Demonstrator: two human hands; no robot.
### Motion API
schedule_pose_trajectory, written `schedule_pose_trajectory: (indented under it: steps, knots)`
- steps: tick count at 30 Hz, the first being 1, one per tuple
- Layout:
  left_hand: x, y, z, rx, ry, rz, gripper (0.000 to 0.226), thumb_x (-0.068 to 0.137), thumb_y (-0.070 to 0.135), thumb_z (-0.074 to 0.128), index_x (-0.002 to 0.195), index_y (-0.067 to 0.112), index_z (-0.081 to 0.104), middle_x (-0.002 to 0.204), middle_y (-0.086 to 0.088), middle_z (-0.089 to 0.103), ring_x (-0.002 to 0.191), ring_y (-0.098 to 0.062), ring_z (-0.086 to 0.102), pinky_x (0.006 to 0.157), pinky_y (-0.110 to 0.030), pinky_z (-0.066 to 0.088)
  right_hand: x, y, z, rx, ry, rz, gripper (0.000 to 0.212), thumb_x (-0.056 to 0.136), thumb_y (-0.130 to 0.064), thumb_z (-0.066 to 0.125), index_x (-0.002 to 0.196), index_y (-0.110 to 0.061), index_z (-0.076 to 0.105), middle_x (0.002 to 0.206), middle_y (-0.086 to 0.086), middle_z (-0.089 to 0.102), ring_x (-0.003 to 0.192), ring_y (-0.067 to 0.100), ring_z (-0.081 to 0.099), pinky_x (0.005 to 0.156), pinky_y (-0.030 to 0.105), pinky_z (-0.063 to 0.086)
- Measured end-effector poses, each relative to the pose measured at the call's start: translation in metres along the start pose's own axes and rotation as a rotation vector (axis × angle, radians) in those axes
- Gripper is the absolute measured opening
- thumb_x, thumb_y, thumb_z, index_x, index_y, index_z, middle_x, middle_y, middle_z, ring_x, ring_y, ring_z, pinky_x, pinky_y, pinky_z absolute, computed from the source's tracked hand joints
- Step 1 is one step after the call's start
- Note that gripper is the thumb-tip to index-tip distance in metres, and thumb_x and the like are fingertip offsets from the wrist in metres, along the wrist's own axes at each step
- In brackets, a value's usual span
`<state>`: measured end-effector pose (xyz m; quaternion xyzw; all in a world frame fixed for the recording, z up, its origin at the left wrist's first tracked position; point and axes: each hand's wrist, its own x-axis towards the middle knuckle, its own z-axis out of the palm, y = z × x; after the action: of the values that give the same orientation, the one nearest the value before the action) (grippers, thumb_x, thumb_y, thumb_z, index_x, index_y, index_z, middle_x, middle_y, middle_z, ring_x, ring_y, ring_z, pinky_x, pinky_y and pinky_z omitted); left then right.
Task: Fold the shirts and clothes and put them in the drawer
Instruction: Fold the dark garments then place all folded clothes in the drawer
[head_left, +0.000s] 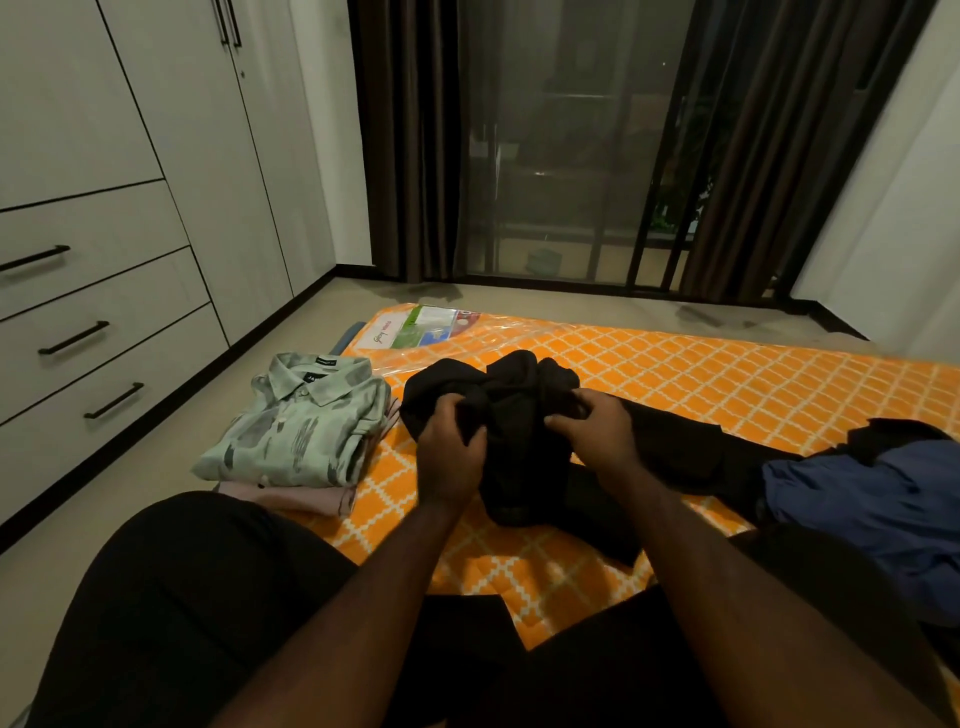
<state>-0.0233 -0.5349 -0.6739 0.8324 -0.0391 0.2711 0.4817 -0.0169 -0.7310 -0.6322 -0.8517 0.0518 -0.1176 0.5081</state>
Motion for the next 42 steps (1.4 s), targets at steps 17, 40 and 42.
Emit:
schedule_pose_trajectory:
  steps: [17,40,42]
  knots:
    - [-0.008,0.012,0.019,-0.259,-0.214,0.002,0.072,0.09,0.023,0.075,0.152,0.037,0.041,0.13,0.008,0.042,0.116,0.01,0.047,0.091,-0.004,0.043,-0.015,-0.014,0.031,0.492,-0.227,-0.053,0.029,0.101,-0.006,0.047,0.117,-0.014,0.071,0.105,0.015,0.074,0.096,0.023,0.073,0.082,0.038,0.061]
    - [0.301,0.274,-0.187,0.445,0.028,0.484,0.092,0.068,0.058,0.084,0.144,0.038,0.036,0.138,0.0,0.052,0.123,-0.022,0.055,0.101,-0.051,0.05,0.144,-0.325,-0.104,0.128,-0.068,-0.537,0.025,0.088,-0.017,0.079,0.112,-0.015,0.073,0.104,0.001,0.076,0.1,0.017,0.072,0.094,0.046,0.058]
    - [0.322,0.293,-0.212,0.207,0.137,0.319,0.113,0.058,0.073,0.084,0.149,0.034,0.03,0.148,-0.006,0.047,0.131,-0.025,0.05,0.105,-0.049,0.046,0.161,-0.37,-0.124,0.235,0.007,-0.575,0.018,0.089,-0.014,0.078,0.107,-0.014,0.074,0.101,0.003,0.077,0.097,0.018,0.074,0.09,0.042,0.061]
